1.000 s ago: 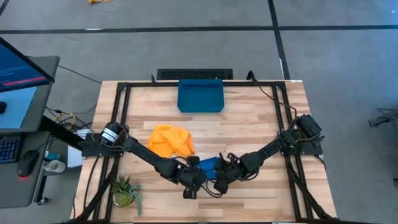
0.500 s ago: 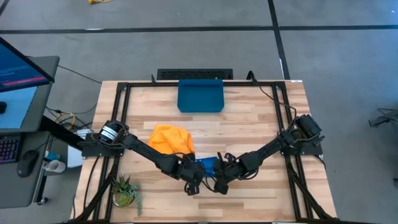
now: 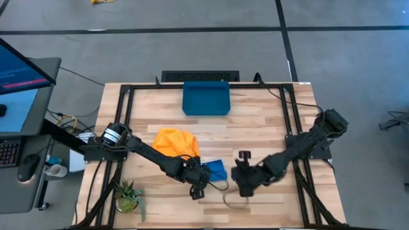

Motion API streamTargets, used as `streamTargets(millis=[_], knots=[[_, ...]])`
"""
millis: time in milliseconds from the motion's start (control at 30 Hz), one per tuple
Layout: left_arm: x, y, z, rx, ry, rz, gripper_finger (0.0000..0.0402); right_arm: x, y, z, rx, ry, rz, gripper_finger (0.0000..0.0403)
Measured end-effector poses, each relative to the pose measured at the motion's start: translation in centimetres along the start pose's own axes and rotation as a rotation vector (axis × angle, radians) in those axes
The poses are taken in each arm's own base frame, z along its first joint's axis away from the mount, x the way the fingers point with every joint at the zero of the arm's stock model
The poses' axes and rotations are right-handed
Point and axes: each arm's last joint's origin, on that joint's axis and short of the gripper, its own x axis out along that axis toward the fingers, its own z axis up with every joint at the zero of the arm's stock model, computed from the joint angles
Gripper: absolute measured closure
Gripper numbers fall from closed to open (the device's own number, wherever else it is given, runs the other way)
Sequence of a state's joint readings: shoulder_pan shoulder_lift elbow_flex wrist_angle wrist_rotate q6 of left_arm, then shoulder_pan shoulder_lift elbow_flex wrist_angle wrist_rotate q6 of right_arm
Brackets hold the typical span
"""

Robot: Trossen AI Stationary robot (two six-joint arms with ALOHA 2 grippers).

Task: Roll microfiber towels into tight, uniform cylinder then place into a basket
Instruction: Roll the blue microfiber towel

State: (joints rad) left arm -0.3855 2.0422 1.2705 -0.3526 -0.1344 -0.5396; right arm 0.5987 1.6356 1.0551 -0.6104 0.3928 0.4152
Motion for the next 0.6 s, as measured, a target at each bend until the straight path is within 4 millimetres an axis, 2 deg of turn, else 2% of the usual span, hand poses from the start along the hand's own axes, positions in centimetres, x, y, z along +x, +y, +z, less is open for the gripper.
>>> streamTargets(millis=[100,200,300,433,600], knots=[[0.0,0.0,0.0,0.000,-0.005,0.000,0.0262,-0.5,1.5,-0.3,-0.117,-0.057,-0.018,0.0254],[0.0,0.0,0.0,0.000,-0.006,0.001,0.0262,0.0,3.0,-0.2,-0.220,-0.120,-0.017,0.0258],[0.0,0.0,0.0,0.000,-0.006,0.001,0.0262,1.2,4.0,-0.2,-0.346,-0.138,-0.010,0.0259],[0.0,0.0,0.0,-0.001,-0.007,0.001,0.0262,3.2,4.5,-0.4,-0.513,-0.106,-0.034,0.0256],[0.0,0.0,0.0,-0.002,-0.007,0.002,0.0262,5.7,4.6,-0.9,-0.581,-0.050,-0.061,0.0236]])
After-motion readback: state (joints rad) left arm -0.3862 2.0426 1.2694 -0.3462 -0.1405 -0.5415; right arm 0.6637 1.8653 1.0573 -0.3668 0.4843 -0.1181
